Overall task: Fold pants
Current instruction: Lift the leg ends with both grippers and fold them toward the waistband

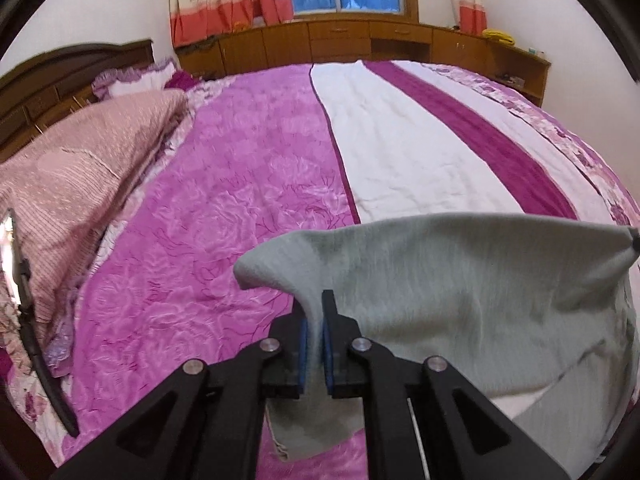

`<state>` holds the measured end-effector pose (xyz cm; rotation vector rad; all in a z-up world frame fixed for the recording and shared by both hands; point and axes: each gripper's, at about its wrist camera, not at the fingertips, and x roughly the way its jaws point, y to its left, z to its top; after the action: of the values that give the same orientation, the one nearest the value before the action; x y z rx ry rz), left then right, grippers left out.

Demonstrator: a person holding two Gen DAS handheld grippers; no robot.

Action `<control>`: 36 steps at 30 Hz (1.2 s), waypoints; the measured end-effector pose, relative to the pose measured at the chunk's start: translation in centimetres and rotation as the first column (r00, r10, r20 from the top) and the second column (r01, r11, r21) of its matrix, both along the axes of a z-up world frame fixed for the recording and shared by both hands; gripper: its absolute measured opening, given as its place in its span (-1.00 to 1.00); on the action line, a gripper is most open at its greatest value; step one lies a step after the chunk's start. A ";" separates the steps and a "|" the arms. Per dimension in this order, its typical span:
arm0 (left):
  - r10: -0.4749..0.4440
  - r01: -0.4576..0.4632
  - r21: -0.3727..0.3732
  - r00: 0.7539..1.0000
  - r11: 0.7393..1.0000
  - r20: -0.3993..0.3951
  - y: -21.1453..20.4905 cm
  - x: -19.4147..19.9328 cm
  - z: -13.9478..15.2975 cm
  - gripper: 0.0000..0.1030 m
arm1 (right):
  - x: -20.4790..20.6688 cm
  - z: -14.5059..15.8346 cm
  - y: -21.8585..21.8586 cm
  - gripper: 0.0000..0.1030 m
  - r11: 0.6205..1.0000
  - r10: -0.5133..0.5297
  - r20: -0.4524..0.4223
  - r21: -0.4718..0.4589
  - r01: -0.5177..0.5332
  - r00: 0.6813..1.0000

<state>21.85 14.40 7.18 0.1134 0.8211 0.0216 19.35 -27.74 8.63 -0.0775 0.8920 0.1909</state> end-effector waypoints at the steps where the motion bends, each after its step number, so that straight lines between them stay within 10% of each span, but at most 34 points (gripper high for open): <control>1: -0.001 0.001 0.004 1.000 1.000 0.007 0.1 -0.7 0.2 -0.87 | -0.6 0.1 0.0 -1.00 1.000 0.001 0.003 0.003 -0.001 1.000; 17: 0.029 -0.032 0.148 0.999 0.989 0.021 1.2 -9.3 -2.9 -0.69 | -10.9 -2.7 -0.5 -1.00 0.997 0.043 -0.058 0.068 -0.039 0.997; 36: 0.245 -0.245 0.022 0.957 0.969 -0.152 4.9 -17.0 -8.5 -0.48 | -12.4 -11.9 -2.4 -1.00 0.988 -0.054 -0.278 0.127 0.092 0.959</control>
<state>4.87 19.30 -1.31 0.0153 0.9860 0.2507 7.00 -30.18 -3.28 0.1150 1.1534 0.1969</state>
